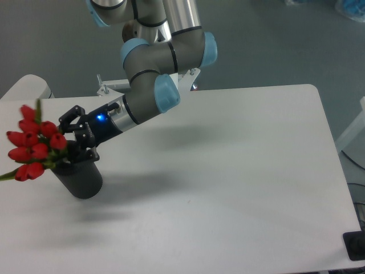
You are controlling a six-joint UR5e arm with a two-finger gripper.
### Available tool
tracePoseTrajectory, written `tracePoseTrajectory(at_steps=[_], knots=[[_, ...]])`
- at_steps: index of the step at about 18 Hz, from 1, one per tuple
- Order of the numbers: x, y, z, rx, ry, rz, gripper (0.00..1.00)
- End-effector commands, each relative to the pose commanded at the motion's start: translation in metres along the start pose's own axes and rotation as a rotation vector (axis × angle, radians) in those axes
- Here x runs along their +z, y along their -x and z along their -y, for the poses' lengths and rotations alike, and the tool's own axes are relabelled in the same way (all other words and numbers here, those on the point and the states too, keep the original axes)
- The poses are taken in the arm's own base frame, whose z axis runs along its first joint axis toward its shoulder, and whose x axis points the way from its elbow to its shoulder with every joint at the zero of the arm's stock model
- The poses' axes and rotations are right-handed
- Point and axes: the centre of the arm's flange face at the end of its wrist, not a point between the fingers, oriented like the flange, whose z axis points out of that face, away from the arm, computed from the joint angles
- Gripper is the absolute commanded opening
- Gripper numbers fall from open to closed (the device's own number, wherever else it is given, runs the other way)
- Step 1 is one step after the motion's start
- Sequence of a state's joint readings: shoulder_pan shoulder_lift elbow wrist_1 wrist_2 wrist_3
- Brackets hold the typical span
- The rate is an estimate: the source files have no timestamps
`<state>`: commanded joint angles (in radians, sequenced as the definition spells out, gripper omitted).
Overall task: Insert the flowers into the vase
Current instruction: 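Open the gripper to release the tulips in the vase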
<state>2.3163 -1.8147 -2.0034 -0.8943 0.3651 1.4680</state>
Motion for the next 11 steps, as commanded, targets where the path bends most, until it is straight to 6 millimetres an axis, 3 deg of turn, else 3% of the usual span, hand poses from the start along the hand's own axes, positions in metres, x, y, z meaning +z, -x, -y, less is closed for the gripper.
tracePoseTrajectory(at_steps=[3,7,11], knots=[[-0.003,0.001,-0.001,-0.002,-0.001,0.006,0.81],[-0.014,0.007,-0.004,-0.009,-0.003,0.028,0.99],[-0.035,0.014,-0.008,-0.024,-0.008,0.068,1.0]])
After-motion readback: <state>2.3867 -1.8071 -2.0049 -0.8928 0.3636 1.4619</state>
